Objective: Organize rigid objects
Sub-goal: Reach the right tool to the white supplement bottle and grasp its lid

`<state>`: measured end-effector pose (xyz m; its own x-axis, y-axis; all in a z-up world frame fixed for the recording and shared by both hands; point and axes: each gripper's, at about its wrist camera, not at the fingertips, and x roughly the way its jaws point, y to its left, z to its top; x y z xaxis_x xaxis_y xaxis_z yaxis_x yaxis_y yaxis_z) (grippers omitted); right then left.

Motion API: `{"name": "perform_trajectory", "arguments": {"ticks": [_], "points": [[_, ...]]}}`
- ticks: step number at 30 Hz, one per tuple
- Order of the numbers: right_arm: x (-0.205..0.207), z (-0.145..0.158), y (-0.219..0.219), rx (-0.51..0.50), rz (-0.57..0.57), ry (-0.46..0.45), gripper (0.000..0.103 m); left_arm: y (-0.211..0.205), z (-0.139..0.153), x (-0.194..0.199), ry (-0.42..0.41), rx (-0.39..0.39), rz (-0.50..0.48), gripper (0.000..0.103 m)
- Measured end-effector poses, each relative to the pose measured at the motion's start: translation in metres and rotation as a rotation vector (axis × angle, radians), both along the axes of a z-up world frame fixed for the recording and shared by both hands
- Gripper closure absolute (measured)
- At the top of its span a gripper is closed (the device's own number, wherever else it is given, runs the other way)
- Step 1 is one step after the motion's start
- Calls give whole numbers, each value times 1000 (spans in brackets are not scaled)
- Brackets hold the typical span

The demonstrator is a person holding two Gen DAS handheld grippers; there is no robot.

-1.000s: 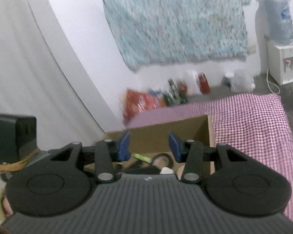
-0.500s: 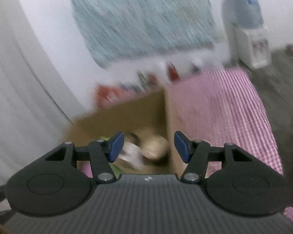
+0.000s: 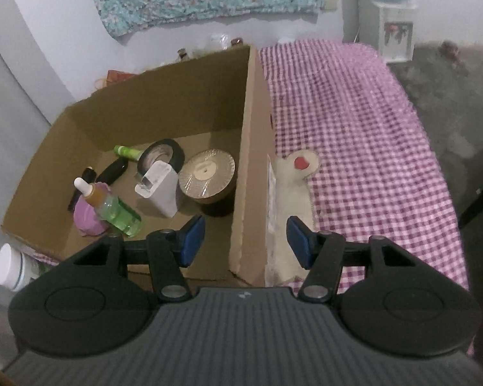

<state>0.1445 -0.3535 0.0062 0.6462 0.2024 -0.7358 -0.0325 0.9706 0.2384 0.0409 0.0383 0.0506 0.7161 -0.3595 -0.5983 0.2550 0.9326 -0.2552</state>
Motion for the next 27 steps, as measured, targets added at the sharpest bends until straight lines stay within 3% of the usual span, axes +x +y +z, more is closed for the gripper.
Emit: {"name": "perform_trajectory", "arguments": {"ticks": [6, 8, 12, 17, 23, 27], "points": [[-44, 47, 6, -62, -68, -194, 43, -10, -9, 3, -30, 74, -3, 8], [-60, 64, 8, 8, -46, -260, 37, -11, -13, 4, -34, 94, -2, 8], [-91, 80, 32, 210, 113, -323, 27, -18, -19, 10, -29, 127, -4, 8], [-85, 52, 89, 329, 281, -202, 26, -26, -28, 23, 7, 168, 55, 8], [-60, 19, 142, 383, 356, -84, 29, -29, -31, 37, -20, 226, 76, 10], [-41, 9, 166, 382, 367, -41, 35, -31, -33, 45, -19, 230, 74, 20]]}}
